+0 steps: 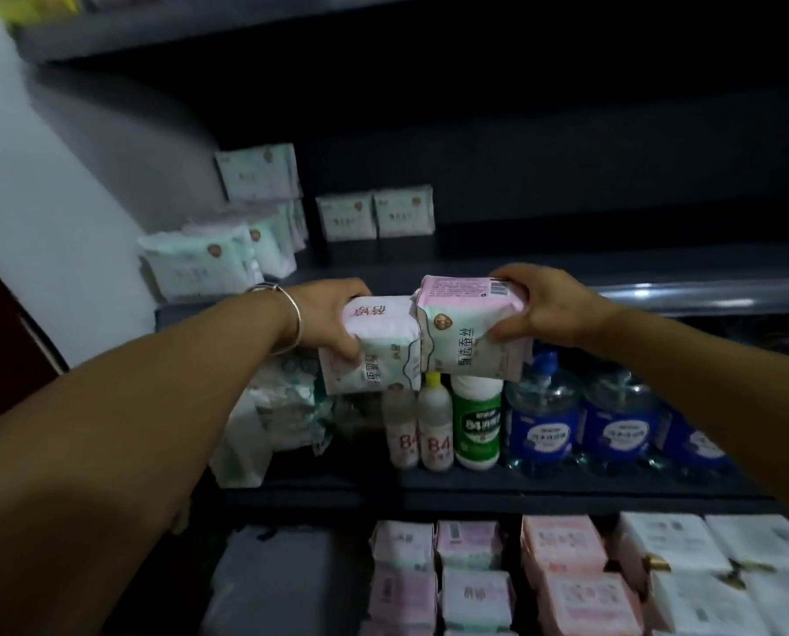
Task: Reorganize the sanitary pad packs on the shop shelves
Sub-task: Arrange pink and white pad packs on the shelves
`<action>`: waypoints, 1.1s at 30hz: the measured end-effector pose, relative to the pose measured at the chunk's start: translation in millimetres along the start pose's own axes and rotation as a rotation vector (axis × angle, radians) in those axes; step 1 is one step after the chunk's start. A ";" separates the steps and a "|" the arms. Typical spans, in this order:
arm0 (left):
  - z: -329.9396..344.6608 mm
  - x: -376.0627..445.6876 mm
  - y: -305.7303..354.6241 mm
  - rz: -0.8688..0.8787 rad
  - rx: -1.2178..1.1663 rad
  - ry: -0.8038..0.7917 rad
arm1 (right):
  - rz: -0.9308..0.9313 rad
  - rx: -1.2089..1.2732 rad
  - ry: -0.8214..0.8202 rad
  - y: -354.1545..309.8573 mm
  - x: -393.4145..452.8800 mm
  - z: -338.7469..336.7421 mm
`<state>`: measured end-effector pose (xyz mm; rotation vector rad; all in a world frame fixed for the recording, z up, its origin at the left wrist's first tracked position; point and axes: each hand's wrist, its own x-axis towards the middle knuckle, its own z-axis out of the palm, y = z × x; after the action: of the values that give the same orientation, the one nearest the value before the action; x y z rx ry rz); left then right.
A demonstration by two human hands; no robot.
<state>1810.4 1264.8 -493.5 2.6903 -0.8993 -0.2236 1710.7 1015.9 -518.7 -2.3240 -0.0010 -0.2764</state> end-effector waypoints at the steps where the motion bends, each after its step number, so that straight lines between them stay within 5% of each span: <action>1: -9.1 4.4 1.9 0.009 0.005 0.018 | -0.012 0.007 0.014 -4.6 4.9 -6.1; 15: -64.5 120.6 -10.9 -0.105 0.033 0.206 | 0.025 -0.010 0.207 0.6 118.6 -45.1; 28: -73.6 223.9 -49.2 -0.307 0.209 0.230 | 0.007 -0.070 0.178 1.7 210.4 -28.5; 33: -77.0 245.8 -59.7 -0.214 0.175 0.177 | 0.025 -0.021 0.145 3.6 225.1 -20.2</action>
<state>2057.0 1178.3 -453.2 2.9124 -0.6040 0.0520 1926.7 980.1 -462.8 -2.3176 0.1036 -0.4331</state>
